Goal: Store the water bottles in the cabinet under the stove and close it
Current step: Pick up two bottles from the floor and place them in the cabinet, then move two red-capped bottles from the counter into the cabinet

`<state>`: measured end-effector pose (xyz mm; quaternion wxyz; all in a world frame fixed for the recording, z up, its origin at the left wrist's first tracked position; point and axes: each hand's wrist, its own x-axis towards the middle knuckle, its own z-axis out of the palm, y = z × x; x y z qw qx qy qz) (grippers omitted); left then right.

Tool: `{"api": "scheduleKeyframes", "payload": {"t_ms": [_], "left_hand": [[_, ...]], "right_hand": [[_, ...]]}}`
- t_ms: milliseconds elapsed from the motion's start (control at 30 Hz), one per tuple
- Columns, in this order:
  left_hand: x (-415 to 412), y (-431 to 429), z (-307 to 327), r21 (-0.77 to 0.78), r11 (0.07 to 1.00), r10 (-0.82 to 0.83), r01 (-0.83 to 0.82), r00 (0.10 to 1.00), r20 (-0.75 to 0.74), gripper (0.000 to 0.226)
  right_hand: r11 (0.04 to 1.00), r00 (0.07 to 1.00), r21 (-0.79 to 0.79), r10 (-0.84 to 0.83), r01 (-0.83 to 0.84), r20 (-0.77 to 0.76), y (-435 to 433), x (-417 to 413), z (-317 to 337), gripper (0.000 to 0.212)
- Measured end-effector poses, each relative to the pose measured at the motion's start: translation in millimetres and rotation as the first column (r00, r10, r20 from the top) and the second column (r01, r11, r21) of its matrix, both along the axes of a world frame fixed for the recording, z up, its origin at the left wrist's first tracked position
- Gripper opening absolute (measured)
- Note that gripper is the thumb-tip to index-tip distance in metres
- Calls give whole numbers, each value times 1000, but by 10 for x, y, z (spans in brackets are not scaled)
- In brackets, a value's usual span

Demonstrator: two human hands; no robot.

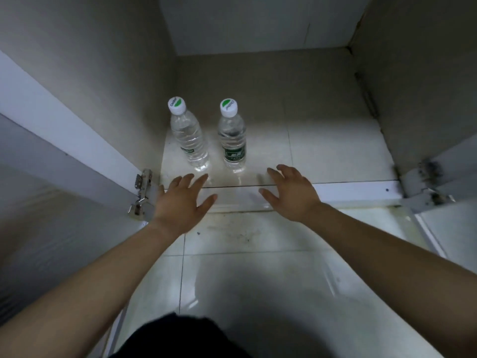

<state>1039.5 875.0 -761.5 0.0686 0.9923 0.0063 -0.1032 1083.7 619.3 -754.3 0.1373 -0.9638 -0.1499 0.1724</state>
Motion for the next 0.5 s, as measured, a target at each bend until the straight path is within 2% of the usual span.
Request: {"api": "scheduleKeyframes", "payload": {"t_ms": [133, 233, 367, 500], "left_hand": [[-135, -261, 702, 19, 996, -87, 88, 995, -40, 69], [-328, -490, 1523, 18, 993, -115, 115, 993, -38, 64], [-640, -756, 2817, 31, 971, -232, 235, 970, -72, 66], [-884, -900, 4158, -37, 978, -209, 207, 973, -93, 63]], "right_hand": [[996, 1000, -93, 10, -8, 16, -222, -227, 792, 67], [998, 998, -44, -55, 54, -33, -326, -553, 1595, 68], [992, 990, 9, -127, 128, -67, -420, -1047, 2872, 66], [975, 977, 84, -202, 208, -71, -493, -1467, 4291, 65]]}}
